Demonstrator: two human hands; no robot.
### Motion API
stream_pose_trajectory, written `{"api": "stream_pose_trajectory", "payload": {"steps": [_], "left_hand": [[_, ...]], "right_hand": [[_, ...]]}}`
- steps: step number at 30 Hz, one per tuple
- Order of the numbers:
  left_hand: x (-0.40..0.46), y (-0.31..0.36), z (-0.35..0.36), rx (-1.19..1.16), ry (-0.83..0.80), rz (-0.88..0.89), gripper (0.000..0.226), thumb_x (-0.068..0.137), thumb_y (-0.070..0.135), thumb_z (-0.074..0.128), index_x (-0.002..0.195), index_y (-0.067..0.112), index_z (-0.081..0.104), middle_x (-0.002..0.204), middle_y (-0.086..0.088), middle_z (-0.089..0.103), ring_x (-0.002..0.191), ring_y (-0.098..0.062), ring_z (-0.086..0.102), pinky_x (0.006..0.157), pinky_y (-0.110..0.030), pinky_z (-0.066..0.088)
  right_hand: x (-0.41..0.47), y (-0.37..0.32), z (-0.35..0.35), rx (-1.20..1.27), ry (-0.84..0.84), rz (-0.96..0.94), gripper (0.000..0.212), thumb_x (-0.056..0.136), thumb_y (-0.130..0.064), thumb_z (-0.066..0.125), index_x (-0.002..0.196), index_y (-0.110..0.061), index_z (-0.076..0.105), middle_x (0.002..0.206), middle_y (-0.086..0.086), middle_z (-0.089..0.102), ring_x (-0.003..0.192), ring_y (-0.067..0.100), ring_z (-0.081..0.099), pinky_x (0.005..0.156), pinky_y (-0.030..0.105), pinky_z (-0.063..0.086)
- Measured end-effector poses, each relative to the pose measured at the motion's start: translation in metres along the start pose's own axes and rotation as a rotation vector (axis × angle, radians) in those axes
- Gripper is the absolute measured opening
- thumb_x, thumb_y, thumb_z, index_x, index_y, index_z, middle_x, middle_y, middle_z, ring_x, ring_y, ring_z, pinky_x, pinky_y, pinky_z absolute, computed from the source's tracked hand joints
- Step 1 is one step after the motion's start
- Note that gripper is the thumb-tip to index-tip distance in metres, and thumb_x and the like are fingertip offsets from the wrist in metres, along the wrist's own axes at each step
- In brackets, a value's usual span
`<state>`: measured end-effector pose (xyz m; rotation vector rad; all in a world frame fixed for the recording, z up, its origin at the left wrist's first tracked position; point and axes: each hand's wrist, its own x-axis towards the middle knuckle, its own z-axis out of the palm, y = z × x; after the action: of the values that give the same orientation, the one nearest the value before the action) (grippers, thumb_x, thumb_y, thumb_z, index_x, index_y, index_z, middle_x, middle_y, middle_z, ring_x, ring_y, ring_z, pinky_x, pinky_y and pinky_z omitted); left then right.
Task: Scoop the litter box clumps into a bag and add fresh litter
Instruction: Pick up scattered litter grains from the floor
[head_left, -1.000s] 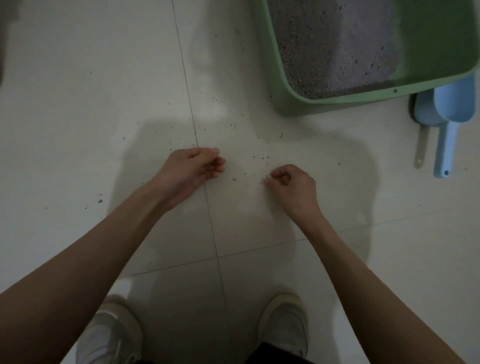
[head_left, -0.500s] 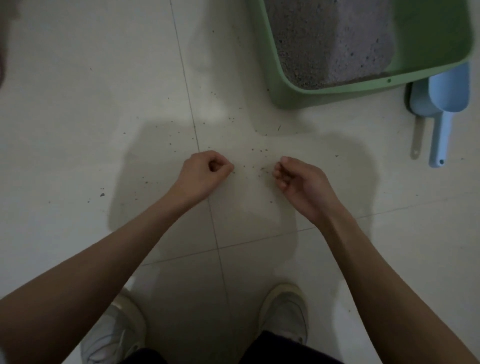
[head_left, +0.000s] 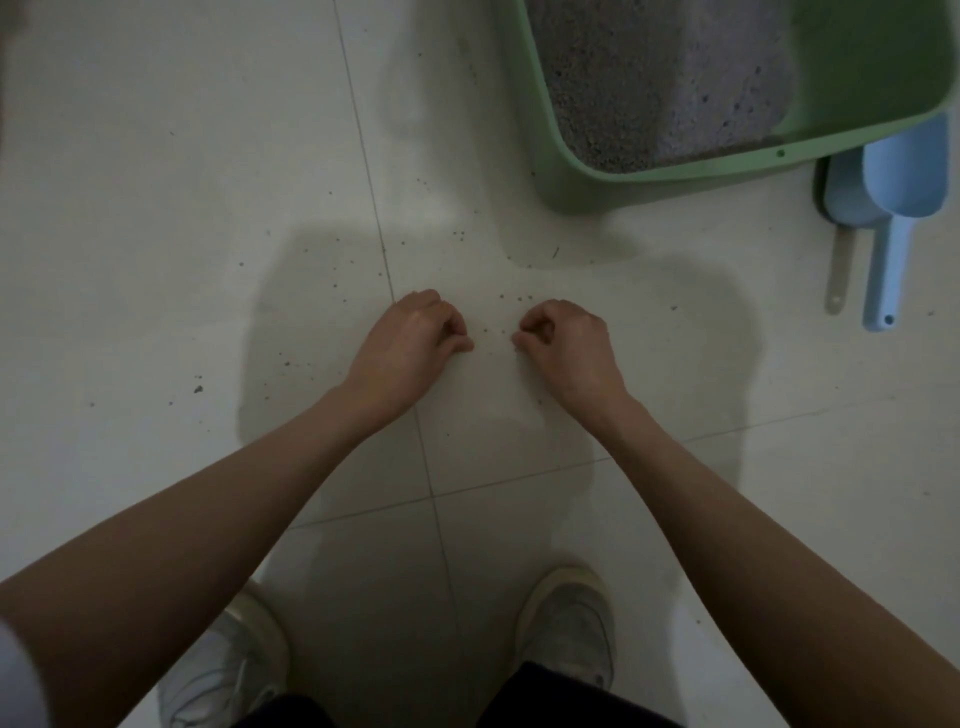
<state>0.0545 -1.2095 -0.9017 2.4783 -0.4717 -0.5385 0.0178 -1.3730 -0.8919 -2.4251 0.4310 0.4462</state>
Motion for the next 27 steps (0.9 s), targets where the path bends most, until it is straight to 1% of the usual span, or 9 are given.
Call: {"api": "stream_pose_trajectory", "payload": {"steps": [12, 15, 16, 18, 20, 21, 22, 24, 27], "left_hand": [[0.003, 0.002, 0.008, 0.244, -0.074, 0.144, 0.019, 0.093, 0.018, 0.051, 0.098, 0.002, 0.06, 0.1, -0.018, 0.057, 0.097, -0.034, 0.051, 0.087, -0.04, 0.038], [0.007, 0.002, 0.003, 0.208, -0.095, 0.116, 0.019, 0.095, 0.017, 0.049, 0.1, 0.002, 0.059, 0.102, -0.015, 0.056, 0.098, -0.029, 0.051, 0.087, -0.034, 0.037], [0.009, 0.003, -0.001, 0.093, -0.058, 0.04, 0.018, 0.094, 0.015, 0.05, 0.099, 0.002, 0.06, 0.098, -0.011, 0.056, 0.093, -0.024, 0.052, 0.083, -0.028, 0.037], [0.01, 0.006, -0.015, -0.314, -0.035, -0.196, 0.013, 0.093, 0.015, 0.051, 0.089, 0.007, 0.06, 0.079, 0.0, 0.052, 0.073, -0.013, 0.048, 0.067, -0.019, 0.035], [0.006, 0.006, -0.036, -1.031, -0.101, -0.344, 0.015, 0.093, 0.013, 0.049, 0.078, 0.012, 0.049, 0.062, 0.005, 0.039, 0.056, -0.007, 0.038, 0.056, -0.018, 0.03], [0.004, 0.003, -0.047, -1.335, -0.155, -0.356, 0.018, 0.092, 0.014, 0.048, 0.075, 0.015, 0.043, 0.059, 0.007, 0.036, 0.053, -0.006, 0.035, 0.053, -0.017, 0.03], [0.001, 0.001, -0.057, -1.539, -0.201, -0.348, 0.018, 0.09, 0.017, 0.048, 0.073, 0.017, 0.04, 0.057, 0.008, 0.035, 0.053, -0.006, 0.035, 0.052, -0.016, 0.031], [-0.004, 0.0, -0.072, -1.714, -0.25, -0.306, 0.018, 0.081, 0.024, 0.056, 0.07, 0.018, 0.042, 0.058, 0.008, 0.038, 0.056, -0.006, 0.038, 0.052, -0.015, 0.035], [-0.009, 0.0, -0.077, -1.741, -0.278, -0.256, 0.022, 0.057, 0.024, 0.073, 0.061, 0.016, 0.053, 0.062, 0.006, 0.052, 0.063, -0.008, 0.051, 0.055, -0.015, 0.041]], "right_hand": [[0.003, -0.006, 0.001, -0.168, -0.115, -0.051, 0.021, 0.093, -0.017, 0.051, 0.101, -0.002, 0.062, 0.109, 0.016, 0.063, 0.103, 0.032, 0.056, 0.087, 0.035, 0.042], [-0.001, -0.009, -0.005, -0.044, -0.102, -0.001, 0.019, 0.092, -0.017, 0.052, 0.096, -0.003, 0.064, 0.095, 0.01, 0.064, 0.088, 0.023, 0.058, 0.078, 0.028, 0.041], [-0.005, -0.01, -0.009, 0.137, -0.096, 0.068, 0.015, 0.092, -0.016, 0.053, 0.088, -0.006, 0.064, 0.083, 0.006, 0.061, 0.075, 0.018, 0.054, 0.069, 0.026, 0.04], [-0.014, -0.01, -0.021, 0.752, -0.154, 0.232, 0.024, 0.092, -0.009, 0.052, 0.068, -0.01, 0.054, 0.06, 0.0, 0.047, 0.056, 0.013, 0.04, 0.056, 0.024, 0.033], [-0.021, -0.005, -0.034, 1.372, -0.304, 0.37, 0.027, 0.091, -0.003, 0.046, 0.065, -0.01, 0.049, 0.055, -0.001, 0.047, 0.054, 0.012, 0.041, 0.05, 0.021, 0.036], [-0.023, -0.002, -0.04, 1.535, -0.356, 0.404, 0.023, 0.088, -0.003, 0.046, 0.067, -0.009, 0.052, 0.058, 0.0, 0.052, 0.055, 0.012, 0.047, 0.05, 0.019, 0.041], [-0.025, 0.0, -0.045, 1.619, -0.381, 0.4, 0.019, 0.083, -0.005, 0.048, 0.067, -0.009, 0.056, 0.063, 0.002, 0.057, 0.057, 0.012, 0.053, 0.051, 0.018, 0.046], [-0.024, 0.004, -0.05, 1.63, -0.38, 0.337, 0.019, 0.078, 0.0, 0.047, 0.066, -0.01, 0.06, 0.067, 0.003, 0.061, 0.058, 0.012, 0.057, 0.054, 0.018, 0.049], [-0.016, 0.003, -0.047, 1.204, -0.222, 0.27, 0.03, 0.085, 0.014, 0.038, 0.077, -0.006, 0.059, 0.066, 0.004, 0.059, 0.06, 0.013, 0.052, 0.056, 0.018, 0.043]]}}
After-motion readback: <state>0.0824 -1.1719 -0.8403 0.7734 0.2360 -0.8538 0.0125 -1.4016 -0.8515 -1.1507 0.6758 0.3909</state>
